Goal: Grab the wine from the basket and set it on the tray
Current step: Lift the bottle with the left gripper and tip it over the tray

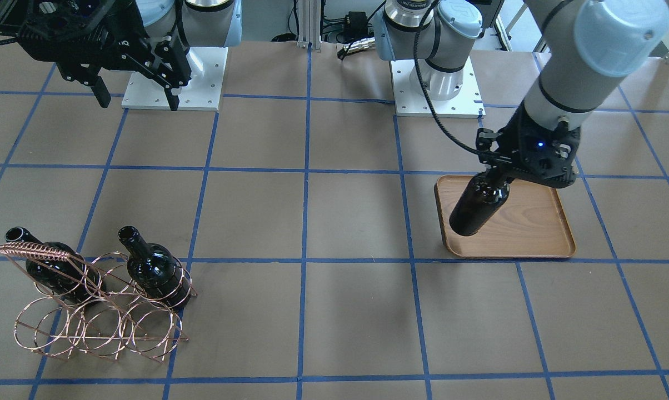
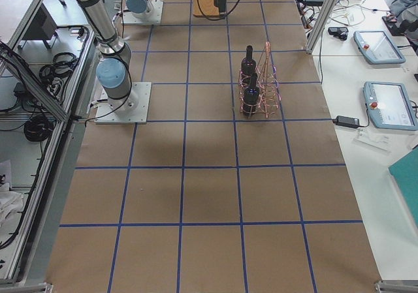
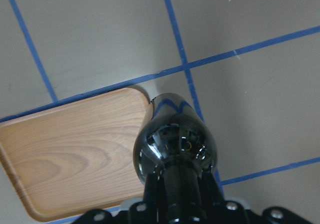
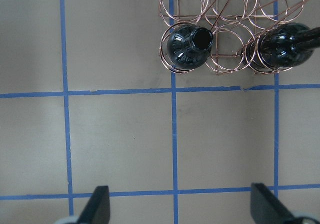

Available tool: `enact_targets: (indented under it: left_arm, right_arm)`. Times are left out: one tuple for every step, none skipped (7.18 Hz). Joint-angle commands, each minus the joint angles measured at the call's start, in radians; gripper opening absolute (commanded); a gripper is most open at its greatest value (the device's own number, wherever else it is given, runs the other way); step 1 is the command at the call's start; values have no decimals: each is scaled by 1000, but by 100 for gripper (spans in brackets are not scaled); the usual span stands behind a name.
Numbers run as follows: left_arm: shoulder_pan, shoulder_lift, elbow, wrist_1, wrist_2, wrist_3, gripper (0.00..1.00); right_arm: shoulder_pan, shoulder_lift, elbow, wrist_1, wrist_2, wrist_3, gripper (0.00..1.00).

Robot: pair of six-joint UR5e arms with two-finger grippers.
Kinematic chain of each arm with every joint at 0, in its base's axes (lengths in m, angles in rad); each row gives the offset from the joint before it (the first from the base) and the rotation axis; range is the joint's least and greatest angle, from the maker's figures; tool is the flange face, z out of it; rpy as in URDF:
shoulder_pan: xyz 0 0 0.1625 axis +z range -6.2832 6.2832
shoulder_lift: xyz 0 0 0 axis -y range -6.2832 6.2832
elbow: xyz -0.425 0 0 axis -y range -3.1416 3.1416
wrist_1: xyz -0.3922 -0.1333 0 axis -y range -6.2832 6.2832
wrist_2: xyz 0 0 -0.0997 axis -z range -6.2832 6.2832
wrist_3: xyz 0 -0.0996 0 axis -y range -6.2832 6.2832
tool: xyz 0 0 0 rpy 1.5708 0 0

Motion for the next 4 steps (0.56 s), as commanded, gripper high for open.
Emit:
enact_targets:
  left_arm:
    - [147,36,-53,7,2,196,0]
    - [209,48,-102,39,-1,243,0]
    - [254,51,-140,82,-1,299,0]
    - [280,50,-171,127,-3,313,0]
  right_arm:
    - [-1,0,0,0,0,0,100]
    - [-1,0,0,0,0,-1,100]
    - [0,0,0,6,0,-2,100]
    - [-1,0,0,6,0,-2,100]
